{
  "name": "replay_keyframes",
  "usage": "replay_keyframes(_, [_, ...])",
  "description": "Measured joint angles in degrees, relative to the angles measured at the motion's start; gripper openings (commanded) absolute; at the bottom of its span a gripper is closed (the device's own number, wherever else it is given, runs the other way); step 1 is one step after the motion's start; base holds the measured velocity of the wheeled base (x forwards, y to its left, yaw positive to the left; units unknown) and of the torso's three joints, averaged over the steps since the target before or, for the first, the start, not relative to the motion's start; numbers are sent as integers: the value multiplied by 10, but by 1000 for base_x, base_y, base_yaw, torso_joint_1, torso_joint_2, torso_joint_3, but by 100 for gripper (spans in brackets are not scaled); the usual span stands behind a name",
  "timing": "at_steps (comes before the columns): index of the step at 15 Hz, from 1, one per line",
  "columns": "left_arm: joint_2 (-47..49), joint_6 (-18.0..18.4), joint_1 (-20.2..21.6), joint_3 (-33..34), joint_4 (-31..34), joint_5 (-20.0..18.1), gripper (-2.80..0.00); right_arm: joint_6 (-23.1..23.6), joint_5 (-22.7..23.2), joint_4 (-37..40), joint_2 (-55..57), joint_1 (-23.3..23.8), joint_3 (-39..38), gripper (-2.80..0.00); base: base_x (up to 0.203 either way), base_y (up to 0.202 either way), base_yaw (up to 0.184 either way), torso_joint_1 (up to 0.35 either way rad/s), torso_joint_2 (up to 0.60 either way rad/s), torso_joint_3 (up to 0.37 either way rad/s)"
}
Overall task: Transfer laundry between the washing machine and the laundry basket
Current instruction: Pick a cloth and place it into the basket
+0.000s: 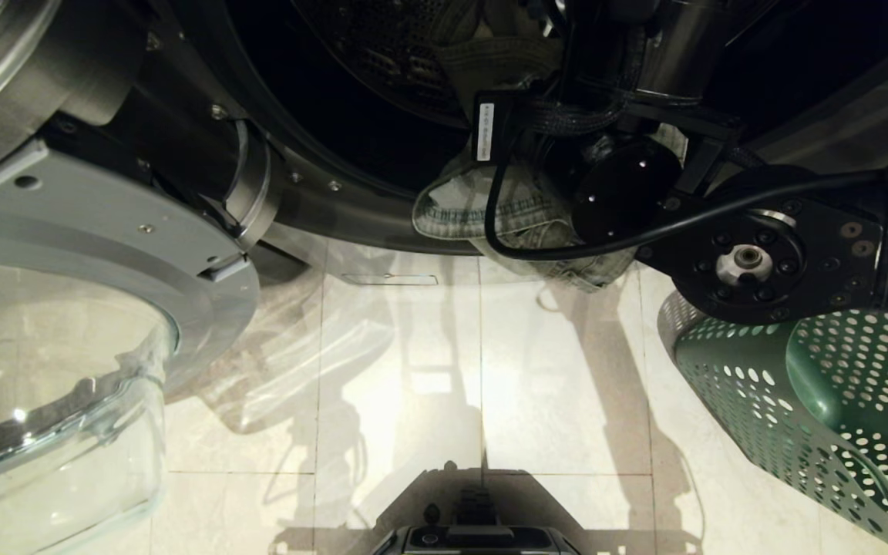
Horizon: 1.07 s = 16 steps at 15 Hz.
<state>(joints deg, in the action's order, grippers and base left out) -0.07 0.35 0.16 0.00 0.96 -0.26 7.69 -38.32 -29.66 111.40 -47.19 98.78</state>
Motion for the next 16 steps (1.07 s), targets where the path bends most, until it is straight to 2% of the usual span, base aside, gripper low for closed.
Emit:
replay_keyframes(5, [0,0,0,0,0,0,-280,146,25,-224,30,0,7,-280,0,0,0,0,0,0])
replay_keyframes(8, [0,0,0,0,0,0,-280,209,59,-369,61,-1,33,-280,0,0,0,0,0,0])
replay_keyframes(10, [0,0,0,0,0,0,-280,239,74,-437,80,-1,61,-280,0,0,0,0,0,0])
replay_keyframes(16, [0,0,0,0,0,0,-280,242,91,-452,106,-1,108,-280,0,0,0,0,0,0])
